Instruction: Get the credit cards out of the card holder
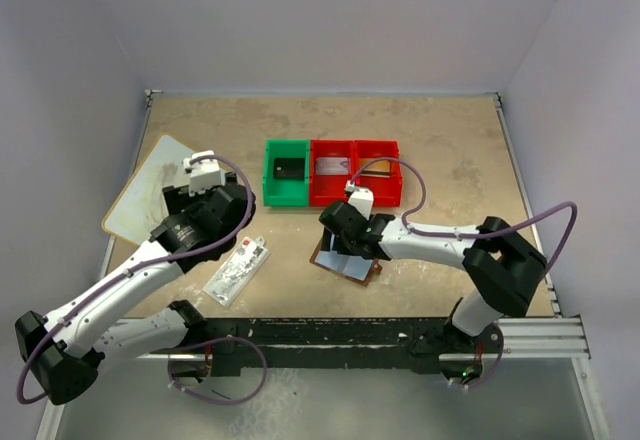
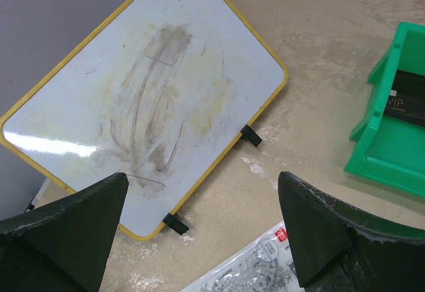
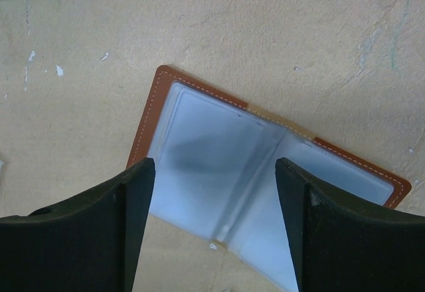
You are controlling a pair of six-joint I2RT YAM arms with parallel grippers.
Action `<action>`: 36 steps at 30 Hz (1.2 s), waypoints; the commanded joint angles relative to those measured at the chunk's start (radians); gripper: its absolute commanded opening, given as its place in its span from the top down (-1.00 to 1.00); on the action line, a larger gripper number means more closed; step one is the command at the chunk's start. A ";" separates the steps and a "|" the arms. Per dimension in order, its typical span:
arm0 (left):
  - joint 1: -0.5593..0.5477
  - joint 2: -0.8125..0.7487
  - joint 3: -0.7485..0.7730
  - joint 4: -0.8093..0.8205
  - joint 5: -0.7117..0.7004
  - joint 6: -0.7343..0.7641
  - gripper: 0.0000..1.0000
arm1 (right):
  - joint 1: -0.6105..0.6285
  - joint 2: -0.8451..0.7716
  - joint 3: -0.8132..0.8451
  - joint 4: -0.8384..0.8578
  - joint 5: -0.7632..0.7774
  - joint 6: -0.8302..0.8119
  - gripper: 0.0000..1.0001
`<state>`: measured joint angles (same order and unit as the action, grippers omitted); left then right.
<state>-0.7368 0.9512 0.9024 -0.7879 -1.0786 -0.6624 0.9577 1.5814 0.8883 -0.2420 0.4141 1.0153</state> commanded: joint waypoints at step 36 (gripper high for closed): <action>0.004 0.026 0.036 0.020 0.034 0.007 -0.75 | 0.024 0.102 -0.020 0.087 -0.038 -0.076 0.22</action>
<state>-0.7368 0.9829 0.9054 -0.7937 -1.0718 -0.6617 0.9749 1.7119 0.9527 -0.1802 0.4648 0.9676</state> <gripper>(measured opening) 0.880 0.416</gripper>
